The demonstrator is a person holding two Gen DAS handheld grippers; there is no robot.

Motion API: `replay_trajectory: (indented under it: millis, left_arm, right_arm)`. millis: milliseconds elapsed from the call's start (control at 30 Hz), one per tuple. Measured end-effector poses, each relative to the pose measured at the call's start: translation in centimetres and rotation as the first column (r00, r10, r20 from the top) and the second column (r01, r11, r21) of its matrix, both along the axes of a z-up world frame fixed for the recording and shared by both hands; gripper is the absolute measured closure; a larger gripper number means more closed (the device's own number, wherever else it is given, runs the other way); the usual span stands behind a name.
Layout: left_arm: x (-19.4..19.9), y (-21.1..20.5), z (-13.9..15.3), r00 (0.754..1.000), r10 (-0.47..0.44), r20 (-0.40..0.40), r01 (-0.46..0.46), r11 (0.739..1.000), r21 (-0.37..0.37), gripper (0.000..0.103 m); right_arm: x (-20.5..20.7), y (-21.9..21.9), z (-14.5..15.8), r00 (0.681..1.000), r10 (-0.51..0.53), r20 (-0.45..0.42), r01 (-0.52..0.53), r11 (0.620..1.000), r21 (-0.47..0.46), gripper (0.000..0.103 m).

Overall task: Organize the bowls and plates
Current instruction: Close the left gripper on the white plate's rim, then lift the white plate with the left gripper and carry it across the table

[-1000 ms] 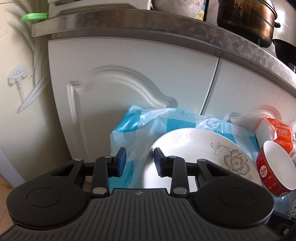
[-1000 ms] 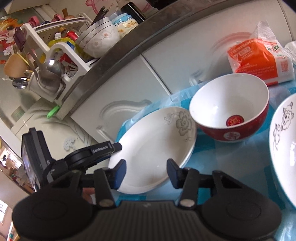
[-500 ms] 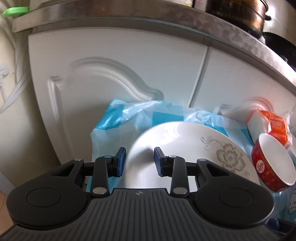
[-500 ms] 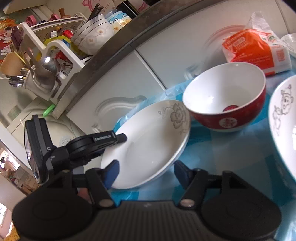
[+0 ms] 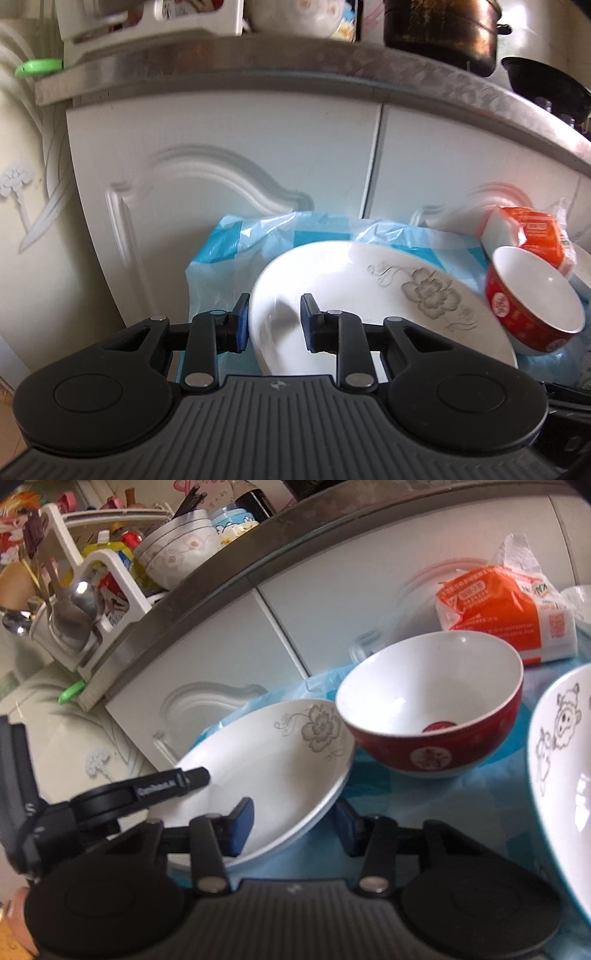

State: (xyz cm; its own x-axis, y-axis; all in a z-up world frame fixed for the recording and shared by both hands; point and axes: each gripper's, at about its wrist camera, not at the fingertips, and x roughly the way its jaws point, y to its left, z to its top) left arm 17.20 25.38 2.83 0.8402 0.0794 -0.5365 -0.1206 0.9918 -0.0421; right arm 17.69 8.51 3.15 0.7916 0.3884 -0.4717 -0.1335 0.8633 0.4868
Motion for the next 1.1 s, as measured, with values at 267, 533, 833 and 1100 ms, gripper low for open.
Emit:
replay_trajectory:
  millis: [267,533,833,1100]
  left_arm:
    - [-4.1,-1.0,0.7,1.0,0.0,-0.005,0.0,1.0,-0.015,0.077]
    - [-8.9,-2.5,1.0,1.0,0.005,-0.015,-0.006,0.999,-0.043,0.077]
    - [-15.0,-6.1,1.4,0.999,-0.015,-0.035,0.014,0.999,-0.036,0.077]
    - [-20.6,-10.2,1.4,0.998,-0.03,-0.049,0.028,0.999,-0.043,0.077]
  right_arm:
    - [-2.0,-0.7,0.0,1.0,0.01,0.0,-0.01,1.0,-0.029,0.057]
    - [-5.3,-2.0,0.4,0.999,0.035,0.003,-0.035,0.998,-0.042,0.059]
    - [-10.3,-4.8,0.9,0.998,0.065,0.01,-0.064,0.996,-0.061,0.059]
    - [-15.5,-8.1,1.7,0.997,0.073,0.018,-0.071,0.995,-0.072,0.059]
